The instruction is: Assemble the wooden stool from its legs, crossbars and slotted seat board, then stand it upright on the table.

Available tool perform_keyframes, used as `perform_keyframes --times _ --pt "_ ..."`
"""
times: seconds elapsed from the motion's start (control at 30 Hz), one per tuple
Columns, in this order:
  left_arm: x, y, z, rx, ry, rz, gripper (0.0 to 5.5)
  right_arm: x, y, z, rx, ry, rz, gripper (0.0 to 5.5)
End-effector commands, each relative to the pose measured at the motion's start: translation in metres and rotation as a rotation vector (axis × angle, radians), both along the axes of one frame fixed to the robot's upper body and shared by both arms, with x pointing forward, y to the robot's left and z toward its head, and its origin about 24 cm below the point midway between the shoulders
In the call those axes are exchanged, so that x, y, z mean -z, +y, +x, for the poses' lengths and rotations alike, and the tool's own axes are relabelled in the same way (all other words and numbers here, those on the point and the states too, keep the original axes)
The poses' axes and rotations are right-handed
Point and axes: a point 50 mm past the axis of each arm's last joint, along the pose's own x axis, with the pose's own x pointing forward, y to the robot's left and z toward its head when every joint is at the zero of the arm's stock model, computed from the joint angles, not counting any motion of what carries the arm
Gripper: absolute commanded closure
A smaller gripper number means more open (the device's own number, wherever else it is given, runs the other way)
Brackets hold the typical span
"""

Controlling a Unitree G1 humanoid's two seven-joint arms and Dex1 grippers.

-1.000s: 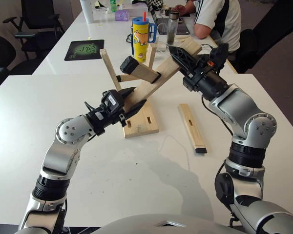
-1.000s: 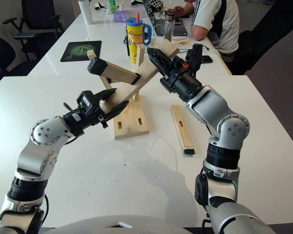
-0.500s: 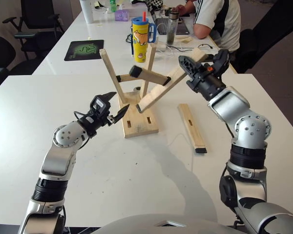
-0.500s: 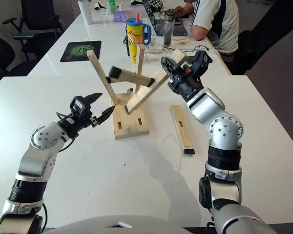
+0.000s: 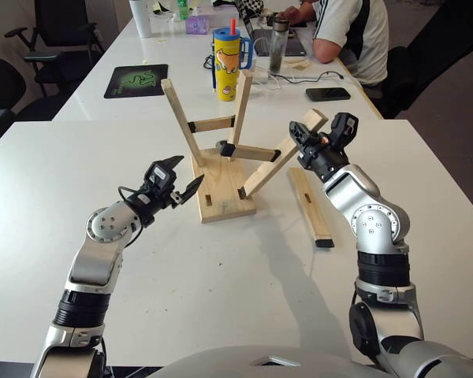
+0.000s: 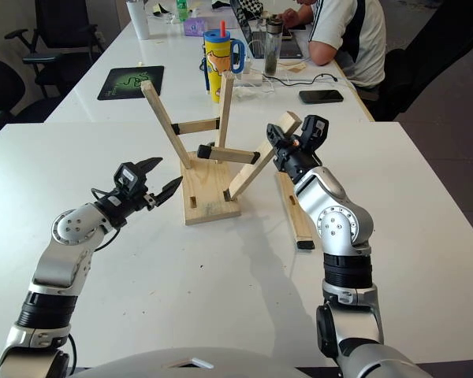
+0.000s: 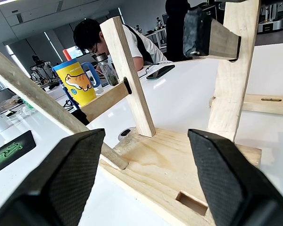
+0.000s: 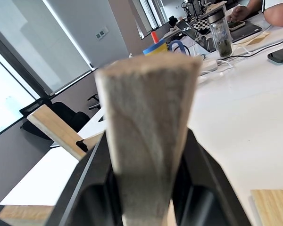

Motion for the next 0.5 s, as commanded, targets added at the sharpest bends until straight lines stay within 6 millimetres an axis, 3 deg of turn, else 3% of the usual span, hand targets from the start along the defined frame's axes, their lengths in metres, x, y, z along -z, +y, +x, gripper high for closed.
perform_keyframes --times 0.03,0.23,0.5 --pt "0.004 0.000 -0.001 -0.005 0.012 0.003 2.24 0.020 0.001 0.001 0.045 0.099 0.040 4.47" --pt "0.004 -0.001 -0.001 -0.005 0.012 0.000 2.24 0.028 0.006 0.002 0.048 0.142 0.029 4.47" --pt "0.005 0.000 -0.004 -0.007 0.019 0.000 2.24 0.028 -0.010 -0.011 0.070 0.158 0.023 4.47"
